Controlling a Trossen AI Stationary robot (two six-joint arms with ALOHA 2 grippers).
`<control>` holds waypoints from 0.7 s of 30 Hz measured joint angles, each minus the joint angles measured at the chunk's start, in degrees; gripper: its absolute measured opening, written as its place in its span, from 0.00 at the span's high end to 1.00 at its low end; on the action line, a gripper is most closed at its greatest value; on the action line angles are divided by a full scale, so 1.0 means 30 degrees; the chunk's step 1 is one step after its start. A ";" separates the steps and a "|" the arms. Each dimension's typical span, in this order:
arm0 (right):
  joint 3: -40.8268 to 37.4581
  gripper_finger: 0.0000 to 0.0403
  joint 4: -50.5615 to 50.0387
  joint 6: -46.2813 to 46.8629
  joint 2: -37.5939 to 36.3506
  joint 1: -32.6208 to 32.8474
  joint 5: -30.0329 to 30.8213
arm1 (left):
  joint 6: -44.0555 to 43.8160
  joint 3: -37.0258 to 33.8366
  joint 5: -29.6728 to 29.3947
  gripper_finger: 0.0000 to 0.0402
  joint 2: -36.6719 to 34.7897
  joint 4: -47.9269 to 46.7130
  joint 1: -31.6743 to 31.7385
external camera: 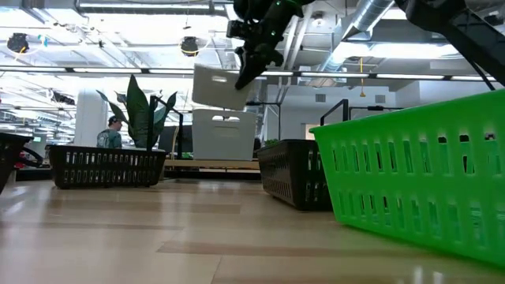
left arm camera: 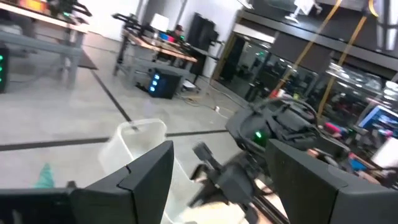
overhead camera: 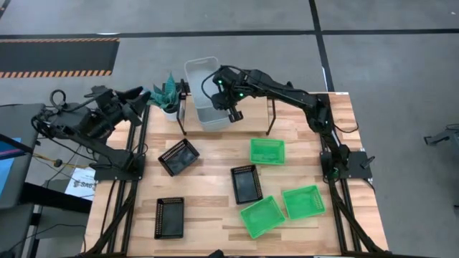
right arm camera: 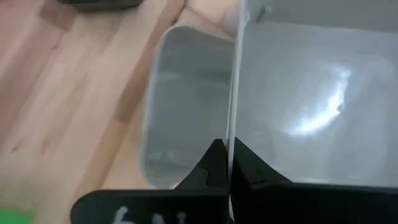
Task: Stack baskets on shelf by color
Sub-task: Stack the gray bin on the gray bin on the shelf
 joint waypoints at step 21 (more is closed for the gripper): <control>-0.0011 0.97 -0.2762 0.0156 0.0000 0.0345 -0.1789 | -0.1135 0.0000 -0.0544 0.39 0.0007 0.0068 0.0000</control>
